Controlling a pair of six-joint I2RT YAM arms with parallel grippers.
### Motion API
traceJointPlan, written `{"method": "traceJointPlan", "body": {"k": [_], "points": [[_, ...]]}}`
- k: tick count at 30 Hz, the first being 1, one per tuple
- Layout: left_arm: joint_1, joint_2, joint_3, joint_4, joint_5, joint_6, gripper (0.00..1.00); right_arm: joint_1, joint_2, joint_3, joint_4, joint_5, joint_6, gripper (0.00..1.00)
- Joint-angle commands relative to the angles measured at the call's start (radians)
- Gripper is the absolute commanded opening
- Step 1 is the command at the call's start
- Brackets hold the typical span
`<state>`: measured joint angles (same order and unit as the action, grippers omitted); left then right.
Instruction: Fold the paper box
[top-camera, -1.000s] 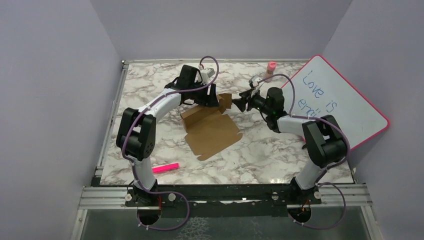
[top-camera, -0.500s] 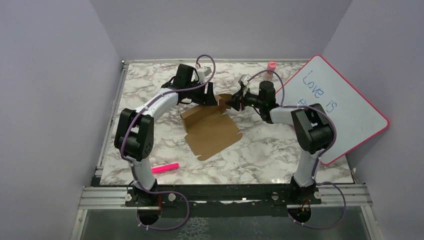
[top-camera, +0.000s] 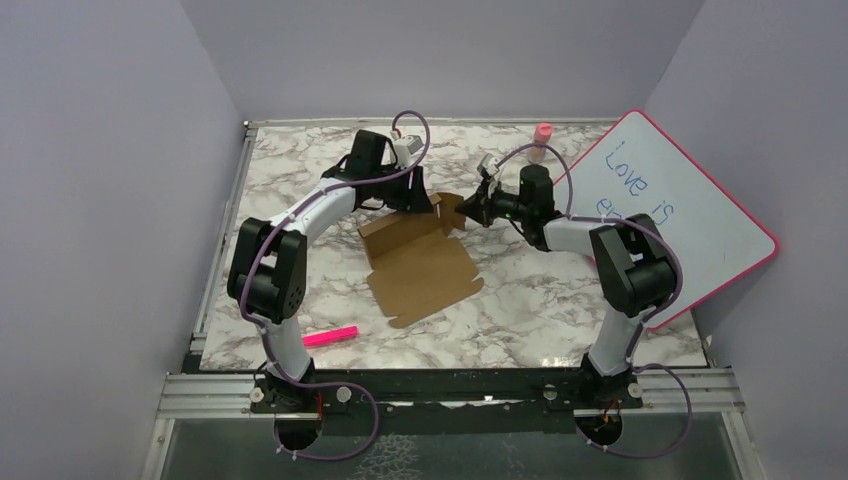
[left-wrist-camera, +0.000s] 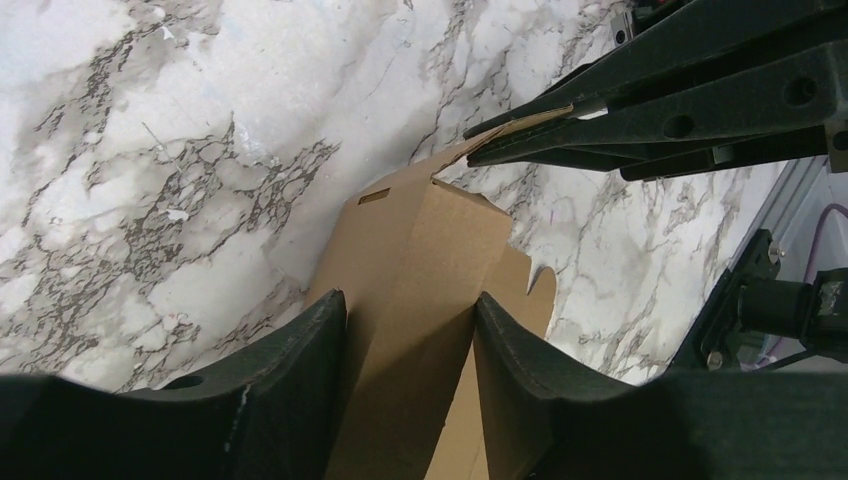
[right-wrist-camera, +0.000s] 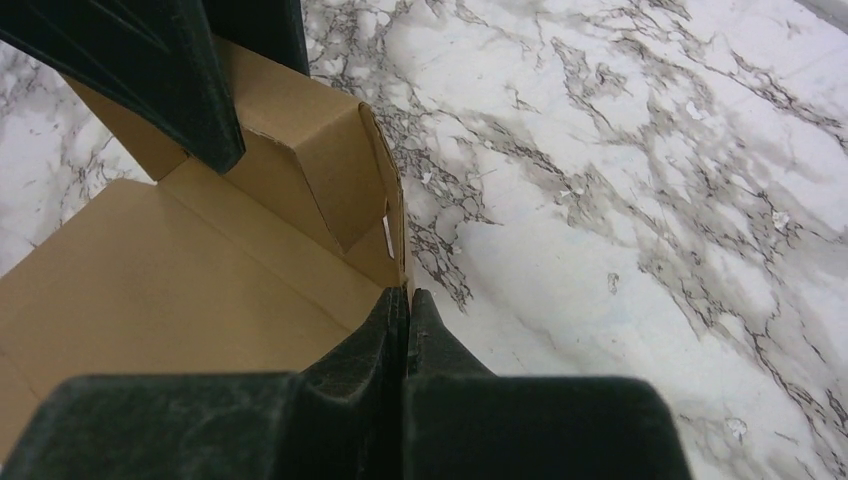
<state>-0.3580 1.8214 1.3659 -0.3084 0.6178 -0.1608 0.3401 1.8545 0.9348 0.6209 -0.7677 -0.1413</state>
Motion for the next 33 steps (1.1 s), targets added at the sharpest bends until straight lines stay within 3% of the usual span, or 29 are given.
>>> {"method": "traceJointPlan", "body": {"k": [1,16,22,33], "points": [[0.007,-0.029,-0.015,0.028,0.024,-0.018,0.47,0.011,-0.079,-0.027,-0.016,0.087,-0.016,0.01],[-0.009,-0.108,-0.064,0.069,-0.082,-0.032,0.47,0.167,-0.141,-0.005,-0.152,0.534,0.104,0.02],[-0.027,-0.147,-0.086,0.087,-0.153,-0.032,0.48,0.202,-0.151,0.044,-0.247,0.609,0.224,0.05],[-0.101,-0.184,-0.115,0.097,-0.29,-0.009,0.49,0.269,-0.108,0.065,-0.229,0.774,0.319,0.08]]}}
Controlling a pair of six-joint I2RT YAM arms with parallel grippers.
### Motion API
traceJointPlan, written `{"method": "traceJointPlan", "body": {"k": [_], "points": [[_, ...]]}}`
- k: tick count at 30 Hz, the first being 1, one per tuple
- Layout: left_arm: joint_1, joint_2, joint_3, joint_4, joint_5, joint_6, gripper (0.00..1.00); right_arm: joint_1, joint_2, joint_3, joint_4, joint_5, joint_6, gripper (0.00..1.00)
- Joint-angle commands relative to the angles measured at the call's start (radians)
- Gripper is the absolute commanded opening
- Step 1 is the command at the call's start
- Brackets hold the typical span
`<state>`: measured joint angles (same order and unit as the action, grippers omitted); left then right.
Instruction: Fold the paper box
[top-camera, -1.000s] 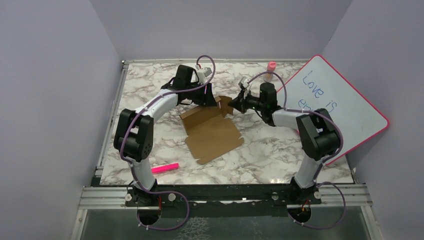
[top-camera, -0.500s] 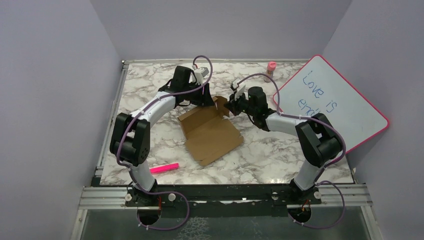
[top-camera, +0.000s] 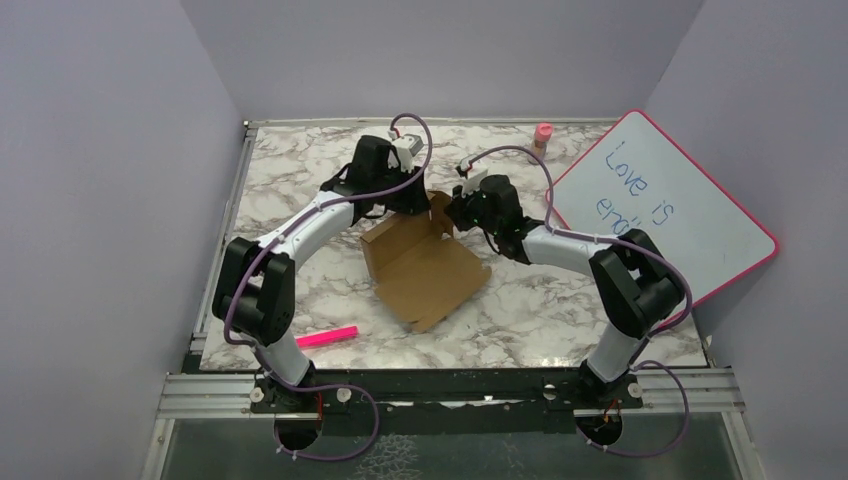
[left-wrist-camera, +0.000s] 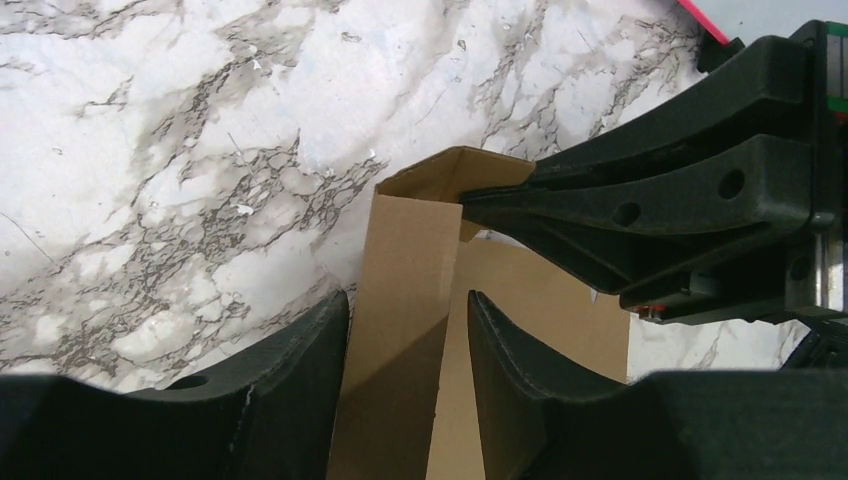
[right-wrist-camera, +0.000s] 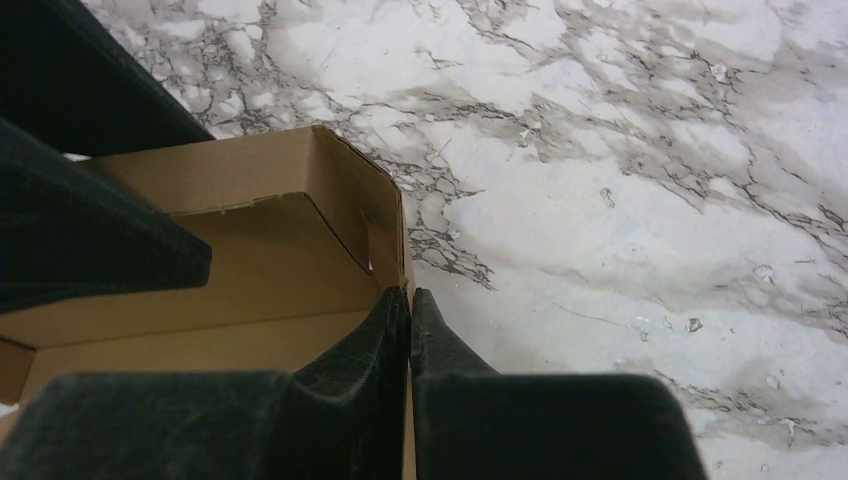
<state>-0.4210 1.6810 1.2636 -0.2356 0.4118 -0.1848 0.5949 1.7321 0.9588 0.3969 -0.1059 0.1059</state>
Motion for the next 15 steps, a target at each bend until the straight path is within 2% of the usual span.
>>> {"method": "traceJointPlan", "body": {"k": [1,5,9,15], "points": [[-0.045,-0.047,-0.015,0.025,-0.095,0.018,0.49,0.014,0.017,0.039,0.006,0.127,0.073,0.08],[-0.05,-0.074,-0.011,0.009,-0.166,0.054,0.54,0.016,0.031,-0.011,0.147,0.111,0.026,0.07],[-0.063,-0.155,-0.014,-0.03,-0.284,0.137,0.57,0.016,0.06,-0.045,0.203,0.115,-0.02,0.06],[-0.207,-0.292,-0.086,-0.039,-0.584,0.355,0.68,0.016,0.084,-0.078,0.258,0.077,-0.064,0.06]]}}
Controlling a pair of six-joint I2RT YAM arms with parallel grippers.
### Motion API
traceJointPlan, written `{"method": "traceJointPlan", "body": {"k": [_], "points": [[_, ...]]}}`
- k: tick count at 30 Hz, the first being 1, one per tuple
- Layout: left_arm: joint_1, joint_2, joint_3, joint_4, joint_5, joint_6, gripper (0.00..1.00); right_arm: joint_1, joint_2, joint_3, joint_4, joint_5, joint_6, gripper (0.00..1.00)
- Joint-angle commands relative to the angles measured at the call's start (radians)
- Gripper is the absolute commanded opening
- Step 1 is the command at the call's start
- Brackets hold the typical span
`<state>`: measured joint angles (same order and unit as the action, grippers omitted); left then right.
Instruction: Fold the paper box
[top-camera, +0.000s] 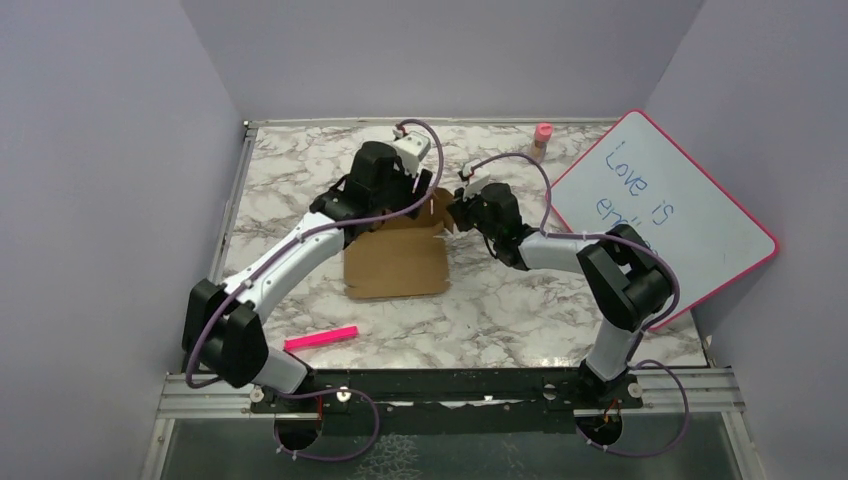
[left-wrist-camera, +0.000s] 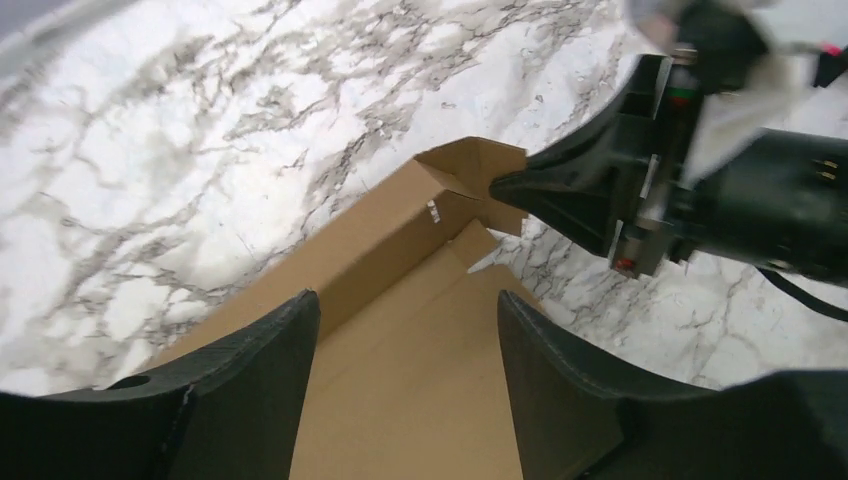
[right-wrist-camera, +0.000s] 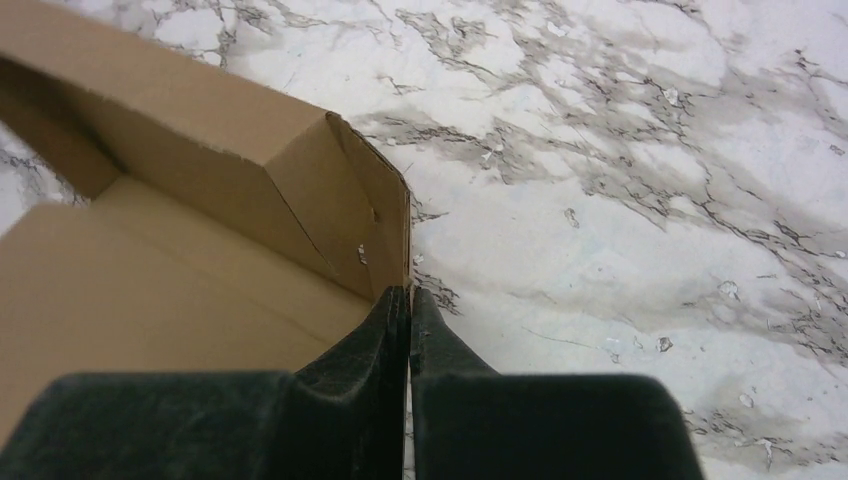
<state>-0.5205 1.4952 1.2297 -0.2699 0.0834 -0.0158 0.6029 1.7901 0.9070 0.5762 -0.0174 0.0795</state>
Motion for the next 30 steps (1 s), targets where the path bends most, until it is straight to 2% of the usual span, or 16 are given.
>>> {"method": "traceJointPlan", "body": {"k": [1,5,10,15,22,30], "points": [[-0.131,-0.123,-0.07,0.0,-0.293,0.215,0.7,0.008,0.028,-0.028,0.084,-0.02,-0.041,0.06],[-0.193,-0.185,-0.15,0.047,-0.389,0.331,0.78,0.008,0.041,-0.022,0.086,-0.055,-0.041,0.06],[-0.197,-0.196,-0.221,0.135,-0.481,0.491,0.83,0.008,0.047,-0.032,0.109,-0.099,-0.056,0.05],[-0.146,-0.163,-0.24,0.151,-0.433,0.622,0.85,0.008,0.047,-0.031,0.106,-0.118,-0.063,0.05],[-0.024,-0.109,-0.269,0.206,-0.324,0.702,0.8,0.008,0.044,-0.038,0.115,-0.144,-0.06,0.04],[0.012,-0.021,-0.253,0.242,-0.267,0.729,0.7,0.009,0.048,-0.037,0.121,-0.165,-0.053,0.04]]}}
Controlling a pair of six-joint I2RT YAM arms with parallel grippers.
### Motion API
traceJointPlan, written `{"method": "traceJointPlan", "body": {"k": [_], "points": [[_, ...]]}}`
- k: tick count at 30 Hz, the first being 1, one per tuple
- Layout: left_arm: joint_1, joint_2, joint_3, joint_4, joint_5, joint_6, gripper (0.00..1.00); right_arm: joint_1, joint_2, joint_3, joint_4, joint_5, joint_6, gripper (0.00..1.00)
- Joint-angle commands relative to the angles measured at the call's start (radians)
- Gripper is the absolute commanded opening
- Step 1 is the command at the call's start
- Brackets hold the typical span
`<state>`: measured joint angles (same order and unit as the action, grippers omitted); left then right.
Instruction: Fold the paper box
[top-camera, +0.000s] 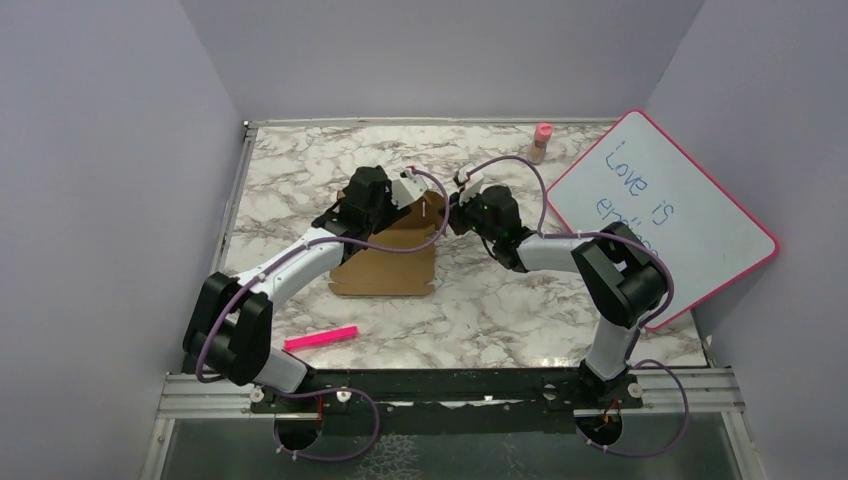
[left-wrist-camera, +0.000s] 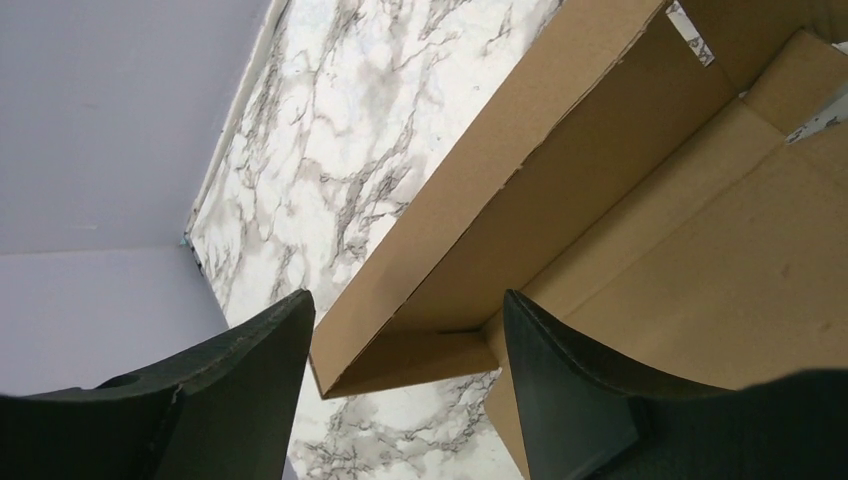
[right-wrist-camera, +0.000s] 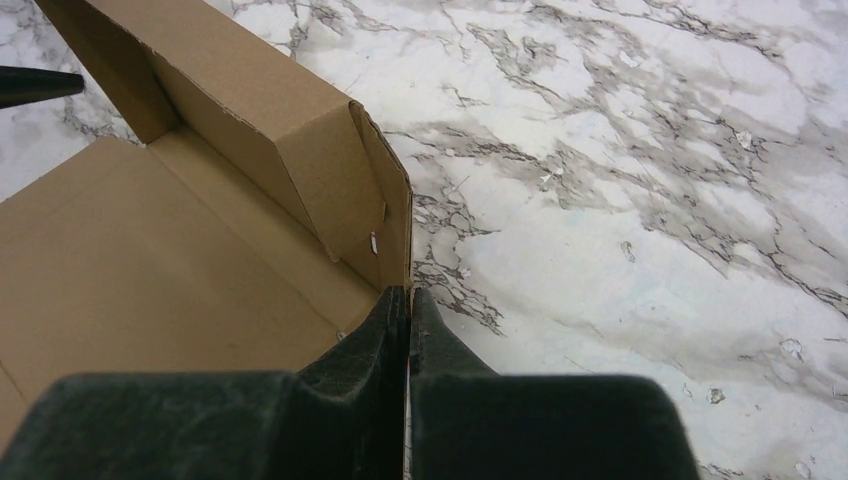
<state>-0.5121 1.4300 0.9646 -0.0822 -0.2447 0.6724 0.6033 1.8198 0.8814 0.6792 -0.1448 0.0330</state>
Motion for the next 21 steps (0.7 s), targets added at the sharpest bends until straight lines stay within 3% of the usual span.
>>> {"method": "traceJointPlan", "body": {"k": [1,8,13,18,21], "points": [[0.004,0.057,0.02,0.057,0.062,0.044,0.68,0.007,0.021,-0.012,0.018,-0.04,-0.006,0.04],[0.003,0.092,0.018,0.124,0.044,0.063,0.47,0.007,0.015,-0.019,0.025,-0.041,-0.001,0.04],[-0.039,0.079,0.006,0.129,-0.026,0.065,0.16,0.007,0.003,-0.017,0.007,-0.035,0.018,0.04],[-0.107,0.061,-0.01,0.114,-0.108,0.056,0.02,0.007,-0.013,-0.021,-0.006,-0.007,0.077,0.04],[-0.149,0.057,-0.007,0.086,-0.153,0.028,0.01,0.007,-0.018,-0.021,-0.007,0.03,0.091,0.04]]}}
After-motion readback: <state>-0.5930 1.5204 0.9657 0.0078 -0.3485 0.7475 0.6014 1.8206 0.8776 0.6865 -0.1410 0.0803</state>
